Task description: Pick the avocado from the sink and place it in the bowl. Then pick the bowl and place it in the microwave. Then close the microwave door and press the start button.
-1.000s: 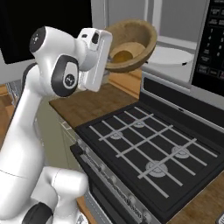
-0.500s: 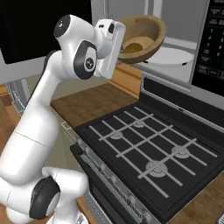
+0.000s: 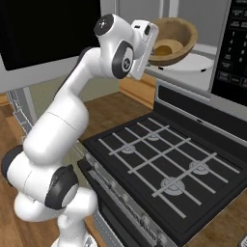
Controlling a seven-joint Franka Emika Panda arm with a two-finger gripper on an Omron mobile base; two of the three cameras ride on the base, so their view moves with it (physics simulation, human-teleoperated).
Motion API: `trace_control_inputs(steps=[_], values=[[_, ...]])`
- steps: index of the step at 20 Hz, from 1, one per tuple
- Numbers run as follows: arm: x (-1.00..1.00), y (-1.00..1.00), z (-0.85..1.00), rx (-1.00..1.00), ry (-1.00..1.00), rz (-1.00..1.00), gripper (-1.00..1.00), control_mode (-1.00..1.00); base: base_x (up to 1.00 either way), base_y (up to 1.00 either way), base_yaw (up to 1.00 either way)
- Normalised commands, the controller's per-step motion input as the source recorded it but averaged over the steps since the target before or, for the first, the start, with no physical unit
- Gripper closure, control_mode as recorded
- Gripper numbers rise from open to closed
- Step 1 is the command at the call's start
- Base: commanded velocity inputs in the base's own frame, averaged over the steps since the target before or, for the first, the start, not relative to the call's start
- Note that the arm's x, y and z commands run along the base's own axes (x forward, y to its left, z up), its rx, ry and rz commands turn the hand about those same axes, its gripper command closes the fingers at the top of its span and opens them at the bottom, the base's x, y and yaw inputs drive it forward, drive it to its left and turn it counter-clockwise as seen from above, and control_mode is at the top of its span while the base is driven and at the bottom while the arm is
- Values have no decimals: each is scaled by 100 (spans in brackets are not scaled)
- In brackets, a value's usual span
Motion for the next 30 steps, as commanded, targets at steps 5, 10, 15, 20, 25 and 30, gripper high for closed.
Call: trace_control_inputs(steps=[5,10,15,20,25,30], values=[[47,-13,-7,1,0,1,100,-100,0,0,0],[37,-3,-24,0,0,0,100,-100,0,0,0],[46,-21,-25,0,0,0,100,-100,0,0,0],[46,-28,-16,0,0,0,100,-100,0,0,0],[32,-9,-13,0,0,0,-100,-100,0,0,0],[0,1,0,0,-23,0,-100,-100,0,0,0]])
